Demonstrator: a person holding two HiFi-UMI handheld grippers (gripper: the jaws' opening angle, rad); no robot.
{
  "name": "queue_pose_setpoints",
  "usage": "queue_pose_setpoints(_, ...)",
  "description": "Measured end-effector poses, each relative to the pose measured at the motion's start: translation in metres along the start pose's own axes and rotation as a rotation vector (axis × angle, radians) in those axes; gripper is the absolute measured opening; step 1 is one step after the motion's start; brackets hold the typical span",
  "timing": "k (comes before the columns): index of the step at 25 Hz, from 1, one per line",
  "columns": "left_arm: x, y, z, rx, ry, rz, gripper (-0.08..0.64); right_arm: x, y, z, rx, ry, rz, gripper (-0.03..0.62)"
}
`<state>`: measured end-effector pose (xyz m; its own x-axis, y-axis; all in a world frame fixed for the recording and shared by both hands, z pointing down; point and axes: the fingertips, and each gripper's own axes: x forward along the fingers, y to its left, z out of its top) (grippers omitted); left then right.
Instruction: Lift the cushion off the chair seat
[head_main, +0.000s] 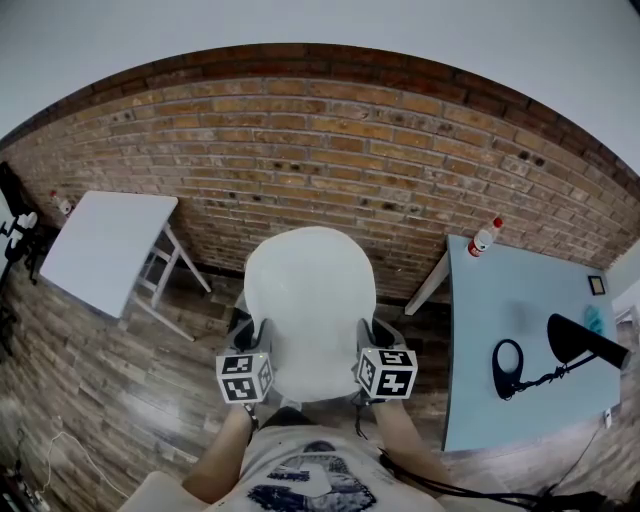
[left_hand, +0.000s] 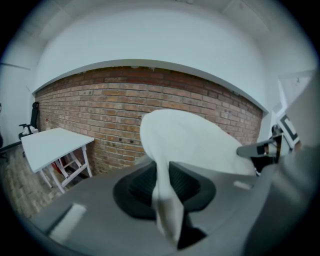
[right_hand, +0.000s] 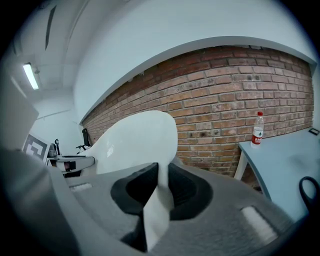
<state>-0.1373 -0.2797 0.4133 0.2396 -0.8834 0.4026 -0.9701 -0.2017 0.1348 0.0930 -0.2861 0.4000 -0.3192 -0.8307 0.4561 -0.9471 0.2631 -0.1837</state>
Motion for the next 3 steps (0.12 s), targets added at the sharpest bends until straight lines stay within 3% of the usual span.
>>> queue_pose_setpoints(3, 0.0043, 0.0001, 0.0001, 0.001, 0.005, -0.003, 0.074, 0.0031, -0.0019, 0.0001, 0.002, 0.002, -0.003, 0.061)
